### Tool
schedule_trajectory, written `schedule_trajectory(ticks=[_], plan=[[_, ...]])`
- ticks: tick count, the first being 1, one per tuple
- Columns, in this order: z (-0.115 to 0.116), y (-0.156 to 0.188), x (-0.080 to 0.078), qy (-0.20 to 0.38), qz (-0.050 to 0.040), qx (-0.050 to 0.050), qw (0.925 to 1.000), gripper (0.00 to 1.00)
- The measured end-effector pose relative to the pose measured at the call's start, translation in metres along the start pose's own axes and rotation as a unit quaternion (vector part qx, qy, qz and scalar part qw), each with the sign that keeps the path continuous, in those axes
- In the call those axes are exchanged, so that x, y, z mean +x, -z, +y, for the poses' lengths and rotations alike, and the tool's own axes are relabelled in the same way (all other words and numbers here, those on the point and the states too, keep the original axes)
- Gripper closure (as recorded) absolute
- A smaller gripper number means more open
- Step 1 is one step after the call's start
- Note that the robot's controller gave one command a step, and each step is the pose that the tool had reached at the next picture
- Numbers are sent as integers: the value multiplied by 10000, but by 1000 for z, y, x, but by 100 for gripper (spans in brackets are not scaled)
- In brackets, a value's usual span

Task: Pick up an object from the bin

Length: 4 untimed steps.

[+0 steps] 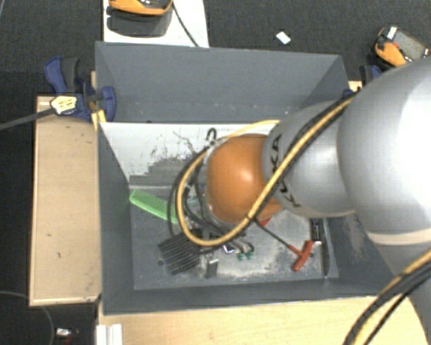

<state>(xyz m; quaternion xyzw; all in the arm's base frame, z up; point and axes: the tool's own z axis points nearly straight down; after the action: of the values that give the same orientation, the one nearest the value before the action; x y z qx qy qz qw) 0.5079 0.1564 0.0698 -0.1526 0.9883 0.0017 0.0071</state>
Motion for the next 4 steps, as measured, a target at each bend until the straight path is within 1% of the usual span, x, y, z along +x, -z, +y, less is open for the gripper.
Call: schedule_trajectory(ticks=[1, 2, 3, 4], plan=[[9, 1, 3, -401, -8, 5, 9992, 100], [9, 1, 3, -404, -8, 5, 9992, 100], [9, 18, 4, -413, 6, 5, 9991, 100], [9, 48, 2, -418, -18, 6, 9991, 100]])
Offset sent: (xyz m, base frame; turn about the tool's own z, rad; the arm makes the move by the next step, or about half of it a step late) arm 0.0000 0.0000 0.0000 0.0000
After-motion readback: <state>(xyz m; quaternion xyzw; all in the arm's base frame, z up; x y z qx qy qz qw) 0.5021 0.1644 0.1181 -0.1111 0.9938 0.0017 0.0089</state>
